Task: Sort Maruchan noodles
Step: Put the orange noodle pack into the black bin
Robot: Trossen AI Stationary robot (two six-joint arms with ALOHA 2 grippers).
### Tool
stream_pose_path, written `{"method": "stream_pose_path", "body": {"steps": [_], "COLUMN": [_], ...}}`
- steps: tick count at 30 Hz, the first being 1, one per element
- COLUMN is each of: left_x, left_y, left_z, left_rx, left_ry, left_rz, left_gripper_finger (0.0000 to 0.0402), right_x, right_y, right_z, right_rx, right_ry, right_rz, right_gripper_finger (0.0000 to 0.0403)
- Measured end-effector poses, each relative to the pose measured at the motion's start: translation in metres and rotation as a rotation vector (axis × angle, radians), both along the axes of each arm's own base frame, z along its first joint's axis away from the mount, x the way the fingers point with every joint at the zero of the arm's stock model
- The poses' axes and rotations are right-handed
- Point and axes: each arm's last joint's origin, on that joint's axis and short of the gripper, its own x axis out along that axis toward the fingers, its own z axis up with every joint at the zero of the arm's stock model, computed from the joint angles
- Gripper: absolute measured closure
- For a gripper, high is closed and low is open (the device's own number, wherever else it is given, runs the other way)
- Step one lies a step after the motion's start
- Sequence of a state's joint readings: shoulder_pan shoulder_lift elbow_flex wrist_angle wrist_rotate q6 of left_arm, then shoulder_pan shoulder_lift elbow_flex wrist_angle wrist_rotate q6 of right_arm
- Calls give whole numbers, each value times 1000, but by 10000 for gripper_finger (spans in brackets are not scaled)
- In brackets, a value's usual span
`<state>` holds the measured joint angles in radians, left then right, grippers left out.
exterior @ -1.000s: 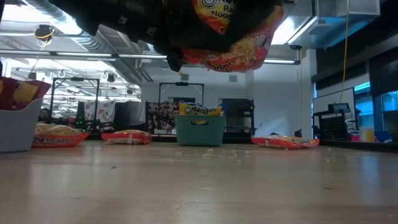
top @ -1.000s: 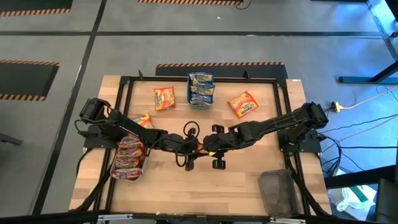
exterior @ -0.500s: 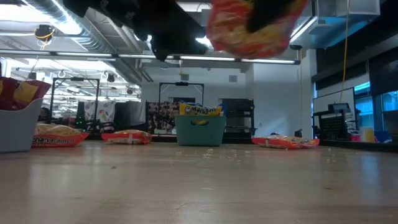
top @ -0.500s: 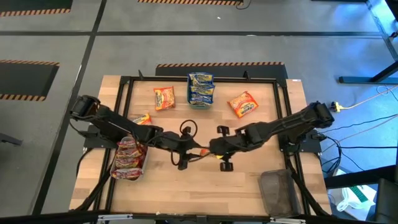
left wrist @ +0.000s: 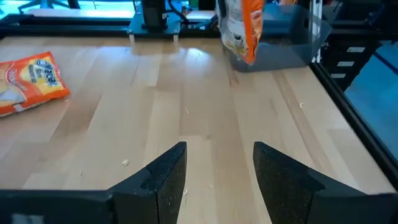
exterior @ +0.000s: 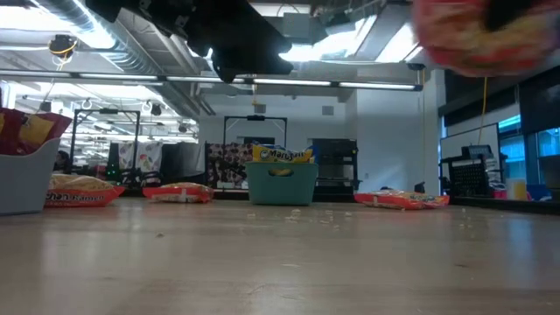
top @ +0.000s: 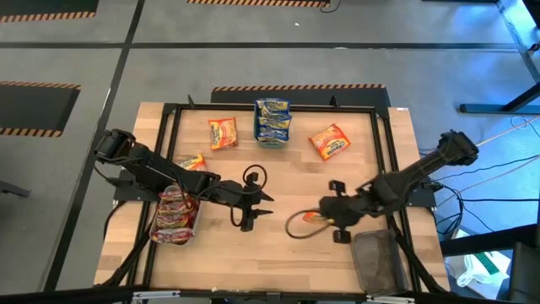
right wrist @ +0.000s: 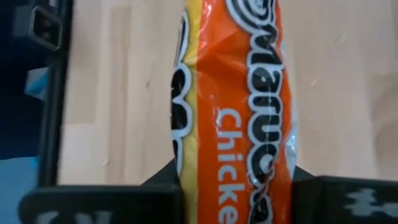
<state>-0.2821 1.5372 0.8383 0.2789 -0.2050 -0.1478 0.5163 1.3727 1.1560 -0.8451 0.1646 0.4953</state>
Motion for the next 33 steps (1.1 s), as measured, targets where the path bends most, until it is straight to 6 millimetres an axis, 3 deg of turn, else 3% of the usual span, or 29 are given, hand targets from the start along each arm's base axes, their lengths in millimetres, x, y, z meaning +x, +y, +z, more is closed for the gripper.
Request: {"method": "stream_pose_path", "body": {"steps": [10, 15, 20, 26, 33], "left_x": [0, 0, 0, 0, 0], "left_y": [-1, -1, -1, 0, 0], "left_z": [0, 0, 0, 1, 1], "left_rx": [-25, -28, -27, -23, -23], "left_ry": [-3, -3, -3, -12, -12], "left_rz": [7, 9, 12, 25, 26], "left_gripper_finger": [221, 221, 221, 221, 221], "right_x": [-67, -90, -111, -129, -133], "right_y": [20, 37, 51, 50, 43], "right_z": [-11, -12, -16, -47, -81], "right_rx": [156, 258, 271, 219, 186], "right_ry": [141, 239, 304, 407, 420], "right_rz": [-111, -132, -130, -178, -159], "right_gripper_finger": [338, 325, 340, 325, 333]}}
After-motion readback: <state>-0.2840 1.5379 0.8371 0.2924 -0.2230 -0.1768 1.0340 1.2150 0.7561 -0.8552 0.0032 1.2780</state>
